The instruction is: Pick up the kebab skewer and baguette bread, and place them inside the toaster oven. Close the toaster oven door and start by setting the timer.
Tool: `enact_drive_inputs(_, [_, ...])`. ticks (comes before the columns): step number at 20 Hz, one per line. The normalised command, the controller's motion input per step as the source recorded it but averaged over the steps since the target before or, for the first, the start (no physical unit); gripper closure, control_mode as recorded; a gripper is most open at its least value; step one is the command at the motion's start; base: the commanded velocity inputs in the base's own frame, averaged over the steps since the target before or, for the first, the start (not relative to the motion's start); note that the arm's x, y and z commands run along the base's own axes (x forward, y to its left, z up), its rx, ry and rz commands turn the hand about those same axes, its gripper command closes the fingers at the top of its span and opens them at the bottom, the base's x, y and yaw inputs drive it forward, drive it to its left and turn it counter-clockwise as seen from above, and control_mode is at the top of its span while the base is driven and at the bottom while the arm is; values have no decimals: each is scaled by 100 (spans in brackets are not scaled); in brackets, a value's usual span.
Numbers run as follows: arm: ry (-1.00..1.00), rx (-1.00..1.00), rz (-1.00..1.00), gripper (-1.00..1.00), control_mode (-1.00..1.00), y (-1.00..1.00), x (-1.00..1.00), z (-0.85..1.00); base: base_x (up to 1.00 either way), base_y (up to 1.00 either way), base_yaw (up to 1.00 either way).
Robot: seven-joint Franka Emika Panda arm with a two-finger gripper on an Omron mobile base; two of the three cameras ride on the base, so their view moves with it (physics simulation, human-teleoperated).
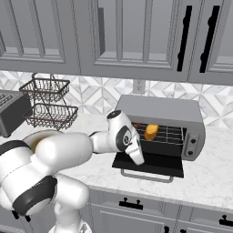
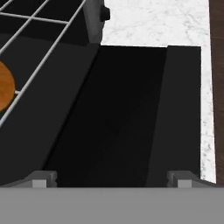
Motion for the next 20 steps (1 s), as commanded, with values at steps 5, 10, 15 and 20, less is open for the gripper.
enact_drive_inputs(5, [0, 0, 0, -100, -100, 0, 34, 0, 0, 0, 0])
enact_drive_inputs(10, [0, 0, 0, -100, -100, 5, 40, 0, 0, 0, 0])
enact_drive_inputs(15, [0, 0, 0, -100, -100, 1, 4, 0, 0, 0, 0])
enact_drive_inputs(20, [0, 0, 5, -100, -100, 0, -67, 0, 0, 0, 0])
